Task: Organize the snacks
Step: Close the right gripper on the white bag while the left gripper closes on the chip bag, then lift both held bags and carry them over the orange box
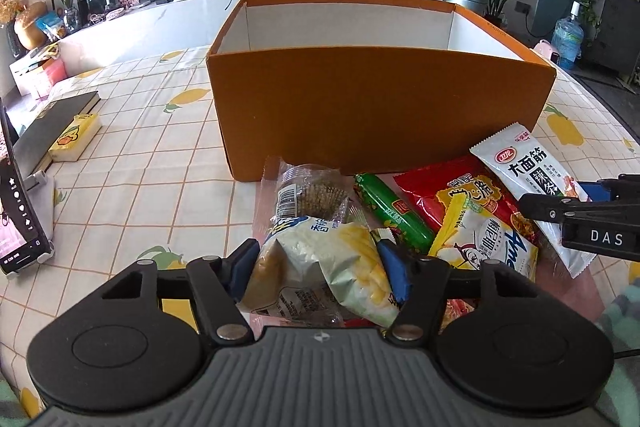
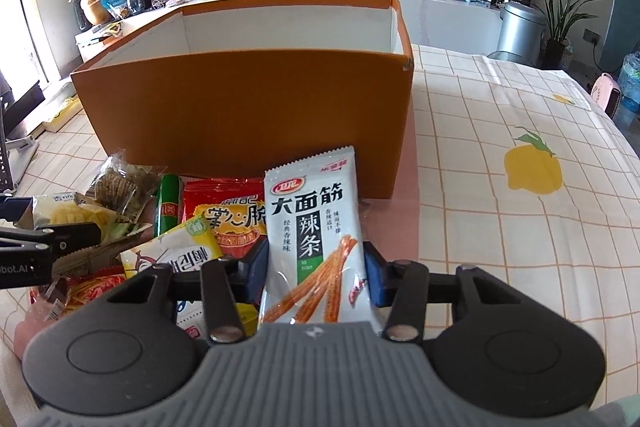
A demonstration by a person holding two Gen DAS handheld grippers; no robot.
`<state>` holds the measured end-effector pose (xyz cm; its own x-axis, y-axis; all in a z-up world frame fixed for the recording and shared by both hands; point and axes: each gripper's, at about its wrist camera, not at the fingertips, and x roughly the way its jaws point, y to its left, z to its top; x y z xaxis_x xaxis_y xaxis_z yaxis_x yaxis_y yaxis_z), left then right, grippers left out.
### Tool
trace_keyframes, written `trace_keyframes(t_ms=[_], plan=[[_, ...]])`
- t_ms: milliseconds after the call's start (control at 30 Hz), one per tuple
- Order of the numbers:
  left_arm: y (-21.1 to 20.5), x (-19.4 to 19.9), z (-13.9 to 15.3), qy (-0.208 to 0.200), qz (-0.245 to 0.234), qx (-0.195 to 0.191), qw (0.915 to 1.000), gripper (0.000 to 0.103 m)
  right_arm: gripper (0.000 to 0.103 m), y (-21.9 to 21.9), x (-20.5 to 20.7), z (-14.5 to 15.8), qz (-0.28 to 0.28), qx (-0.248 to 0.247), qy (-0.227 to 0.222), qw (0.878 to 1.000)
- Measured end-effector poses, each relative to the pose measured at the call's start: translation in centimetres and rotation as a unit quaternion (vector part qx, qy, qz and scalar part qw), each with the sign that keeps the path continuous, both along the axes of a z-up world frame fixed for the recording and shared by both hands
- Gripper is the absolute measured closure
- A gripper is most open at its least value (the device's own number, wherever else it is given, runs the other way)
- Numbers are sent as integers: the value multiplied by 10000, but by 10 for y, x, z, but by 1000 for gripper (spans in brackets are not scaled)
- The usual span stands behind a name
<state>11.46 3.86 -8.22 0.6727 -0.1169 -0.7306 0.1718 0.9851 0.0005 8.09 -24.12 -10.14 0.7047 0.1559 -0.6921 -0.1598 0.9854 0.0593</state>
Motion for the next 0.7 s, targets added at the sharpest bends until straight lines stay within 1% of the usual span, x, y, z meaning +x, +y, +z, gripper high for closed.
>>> trace_keyframes(t_ms=[233, 400, 533, 700], plan=[[-4, -13, 18, -297, 91, 118, 9994, 36, 57, 4, -12, 11, 95, -192, -304, 9993], [-1, -22, 33, -511, 149, 78, 9986, 38, 57, 4, -22, 23, 101, -280, -487, 9984], [1, -29, 46, -710, 197, 7, 9973, 39, 57, 2, -31, 36, 77, -232, -622, 9978], [2, -38, 67, -1102, 103, -137, 9938, 40, 57, 5, -44, 58, 170, -136, -823, 9964]])
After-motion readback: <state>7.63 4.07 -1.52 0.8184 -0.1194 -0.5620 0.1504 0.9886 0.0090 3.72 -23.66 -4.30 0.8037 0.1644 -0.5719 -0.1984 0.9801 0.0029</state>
